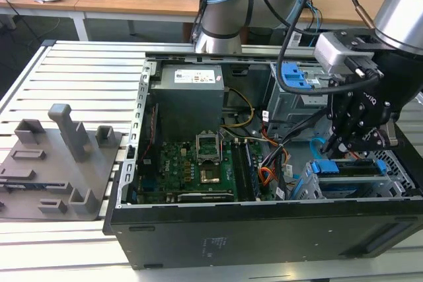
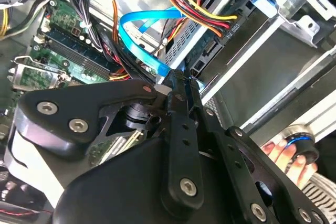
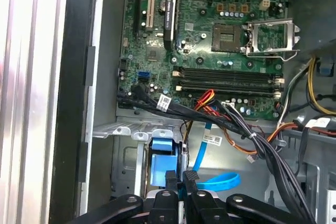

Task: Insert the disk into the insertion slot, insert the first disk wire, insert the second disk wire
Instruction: 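Insert the second disk wire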

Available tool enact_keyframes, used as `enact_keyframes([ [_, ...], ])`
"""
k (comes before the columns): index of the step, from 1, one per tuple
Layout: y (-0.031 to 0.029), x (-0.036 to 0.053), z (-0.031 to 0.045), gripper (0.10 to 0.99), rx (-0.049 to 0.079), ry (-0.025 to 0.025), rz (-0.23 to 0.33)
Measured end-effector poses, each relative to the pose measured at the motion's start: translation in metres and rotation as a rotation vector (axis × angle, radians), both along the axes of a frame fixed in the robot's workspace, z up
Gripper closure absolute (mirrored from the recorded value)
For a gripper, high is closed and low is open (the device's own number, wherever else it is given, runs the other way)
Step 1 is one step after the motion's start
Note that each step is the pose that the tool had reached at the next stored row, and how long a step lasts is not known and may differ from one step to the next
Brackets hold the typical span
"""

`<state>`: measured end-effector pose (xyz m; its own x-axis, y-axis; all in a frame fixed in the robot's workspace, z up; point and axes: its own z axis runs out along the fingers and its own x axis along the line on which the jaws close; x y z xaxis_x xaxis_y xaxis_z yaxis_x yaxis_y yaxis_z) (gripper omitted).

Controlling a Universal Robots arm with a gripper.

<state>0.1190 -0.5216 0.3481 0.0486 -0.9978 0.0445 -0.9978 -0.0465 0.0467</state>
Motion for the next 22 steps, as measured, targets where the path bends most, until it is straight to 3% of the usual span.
enact_keyframes([
  [3, 0.0, 0.0, 0.0, 0.922, 0.0, 0.0, -0.062],
  [10, 0.0, 0.0, -0.0001, 0.922, 0.0, 0.0, -0.151],
  [12, 0.0, 0.0001, -0.0001, 0.922, 0.0, 0.0, -0.153],
  [18, 0.0001, 0.0113, -0.0002, 0.922, 0.0, 0.0019, -0.153],
  [22, -0.0031, 0.0126, -0.0008, 0.922, 0.0, 0.002, -0.153],
])
